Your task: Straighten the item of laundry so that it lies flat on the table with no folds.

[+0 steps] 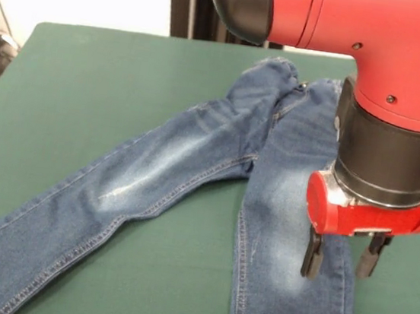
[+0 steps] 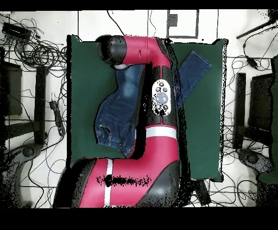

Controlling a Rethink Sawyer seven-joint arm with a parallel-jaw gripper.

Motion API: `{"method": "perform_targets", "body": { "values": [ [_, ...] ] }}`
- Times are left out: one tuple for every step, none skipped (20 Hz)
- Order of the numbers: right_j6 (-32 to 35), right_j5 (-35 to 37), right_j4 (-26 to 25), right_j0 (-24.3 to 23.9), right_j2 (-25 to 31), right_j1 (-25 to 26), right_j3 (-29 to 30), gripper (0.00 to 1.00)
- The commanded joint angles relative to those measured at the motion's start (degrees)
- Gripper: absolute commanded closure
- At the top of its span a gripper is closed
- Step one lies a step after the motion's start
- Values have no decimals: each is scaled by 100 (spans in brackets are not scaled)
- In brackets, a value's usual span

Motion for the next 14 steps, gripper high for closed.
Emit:
{"method": "perform_targets", "body": {
  "values": [
    [1225, -1002, 26, 75, 157, -639, 2643, 0],
    [1223, -1054, 32, 71, 147, -688, 2741, 0],
    [1225, -1122, 41, 63, 140, -758, 2889, 0],
    [1221, -1179, 55, 51, 144, -799, 2990, 0],
    [1206, -1213, 74, 35, 151, -843, 3108, 0],
    [1182, -1239, 90, 22, 160, -874, 3195, 0],
    [1175, -1244, 105, 17, 156, -920, 3293, 0],
    [1182, -1153, 136, 25, 141, -932, 3305, 0],
    [1206, -1101, 154, 35, 116, -979, 3379, 0],
    [1238, -1035, 166, 57, 79, -1013, 3427, 0],
    [1271, -995, 179, 71, 47, -1056, 3494, 0],
    [1302, -978, 183, 90, 19, -1099, 3563, 0],
    [1323, -958, 186, 103, -7, -1138, 3619, 0],
    [1348, -943, 197, 115, -25, -1167, 3666, 0]
  ]
}}
